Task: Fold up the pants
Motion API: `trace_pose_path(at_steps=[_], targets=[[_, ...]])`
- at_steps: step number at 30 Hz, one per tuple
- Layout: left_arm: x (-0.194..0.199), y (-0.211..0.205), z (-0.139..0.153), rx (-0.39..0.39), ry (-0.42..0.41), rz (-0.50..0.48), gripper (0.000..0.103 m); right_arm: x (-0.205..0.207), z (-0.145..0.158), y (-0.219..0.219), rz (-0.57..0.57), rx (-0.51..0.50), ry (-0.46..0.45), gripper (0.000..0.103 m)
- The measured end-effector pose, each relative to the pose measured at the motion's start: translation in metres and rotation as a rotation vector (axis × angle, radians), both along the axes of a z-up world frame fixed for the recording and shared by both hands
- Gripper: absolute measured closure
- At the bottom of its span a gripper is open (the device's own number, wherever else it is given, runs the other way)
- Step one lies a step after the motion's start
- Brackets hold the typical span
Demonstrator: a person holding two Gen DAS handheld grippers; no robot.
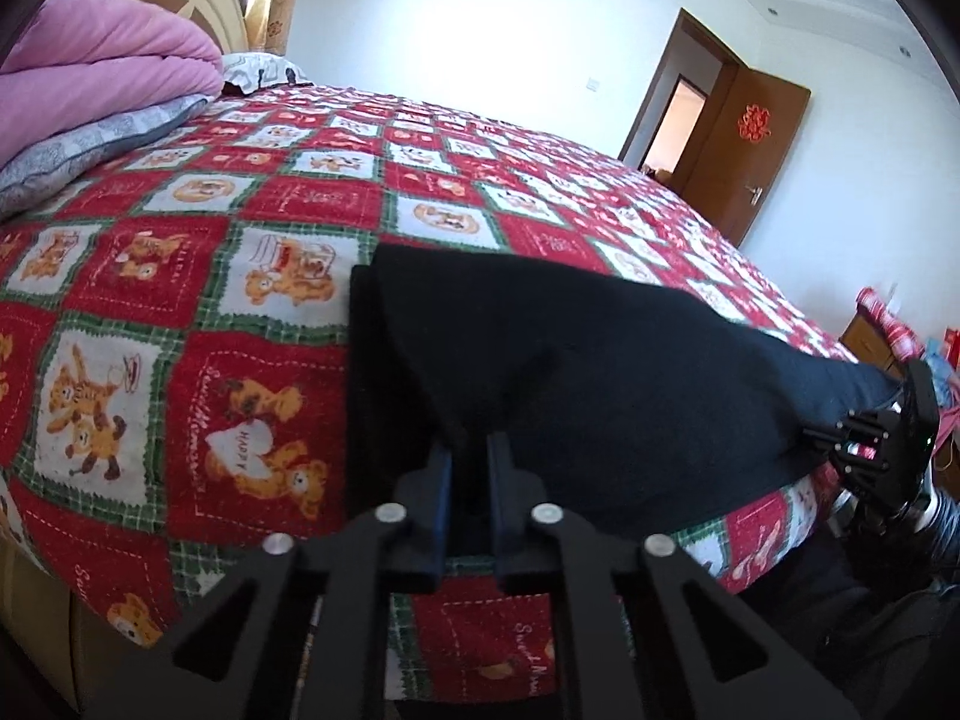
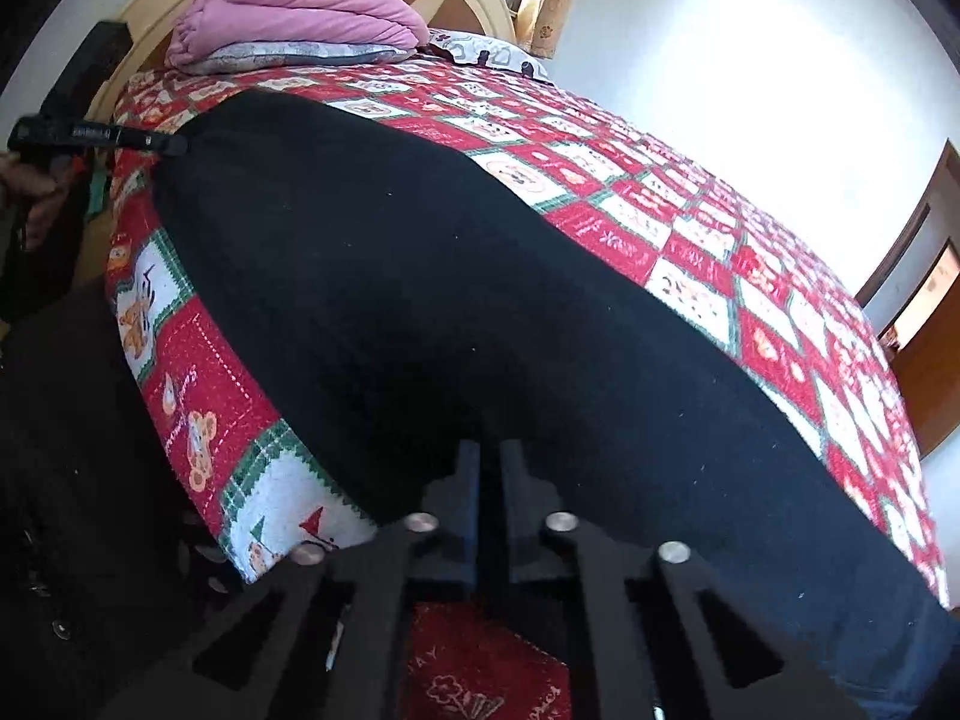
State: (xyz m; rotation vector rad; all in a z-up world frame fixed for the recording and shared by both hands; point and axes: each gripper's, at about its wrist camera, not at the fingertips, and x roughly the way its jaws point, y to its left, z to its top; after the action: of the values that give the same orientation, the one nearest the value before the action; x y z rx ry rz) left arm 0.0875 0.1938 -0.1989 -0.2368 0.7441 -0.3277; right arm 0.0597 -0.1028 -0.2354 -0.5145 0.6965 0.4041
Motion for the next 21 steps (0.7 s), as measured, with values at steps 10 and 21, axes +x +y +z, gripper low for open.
trace_pose_path(at_steps=[10, 21], targets=[[-0.004, 0.009, 0.003, -0.017, 0.016, -0.006, 0.100, -0.019, 0.020, -0.008, -0.006, 0.054, 0.004, 0.100], [-0.009, 0.011, 0.008, 0.012, -0.022, -0.002, 0.100, -0.008, -0.006, -0.003, -0.018, 0.014, 0.057, 0.100]])
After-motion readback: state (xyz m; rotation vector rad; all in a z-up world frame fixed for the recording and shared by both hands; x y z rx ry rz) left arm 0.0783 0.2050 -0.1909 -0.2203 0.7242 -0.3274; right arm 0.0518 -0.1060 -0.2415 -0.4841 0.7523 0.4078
